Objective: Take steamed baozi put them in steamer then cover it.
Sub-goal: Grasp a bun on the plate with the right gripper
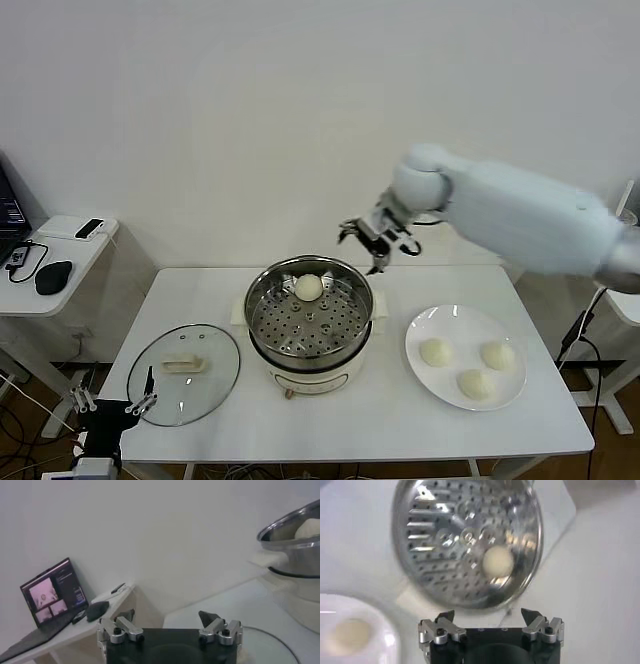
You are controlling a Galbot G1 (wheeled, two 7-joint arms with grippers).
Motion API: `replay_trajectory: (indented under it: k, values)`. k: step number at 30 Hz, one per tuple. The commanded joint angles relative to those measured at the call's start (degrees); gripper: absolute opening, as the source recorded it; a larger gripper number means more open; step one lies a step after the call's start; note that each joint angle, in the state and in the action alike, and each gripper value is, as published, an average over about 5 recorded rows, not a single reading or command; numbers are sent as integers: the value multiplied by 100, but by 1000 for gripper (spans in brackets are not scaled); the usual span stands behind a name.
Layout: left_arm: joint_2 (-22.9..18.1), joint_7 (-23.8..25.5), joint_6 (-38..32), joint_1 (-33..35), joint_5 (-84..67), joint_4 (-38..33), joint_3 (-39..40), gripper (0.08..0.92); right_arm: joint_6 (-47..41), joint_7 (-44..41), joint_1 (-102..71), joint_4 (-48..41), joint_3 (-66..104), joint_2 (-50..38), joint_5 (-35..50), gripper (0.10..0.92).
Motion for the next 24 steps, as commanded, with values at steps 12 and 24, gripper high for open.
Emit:
replay_trajectory:
  k: [12,24]
  values:
    - [192,37,-3,62,43,-19,-81,823,-884,186,-3374,802,1887,-2097,-792,823]
    - [120,58,-4,98,127,105,-85,823,-1076,327,-3651,219,1830,-1405,-1010,823]
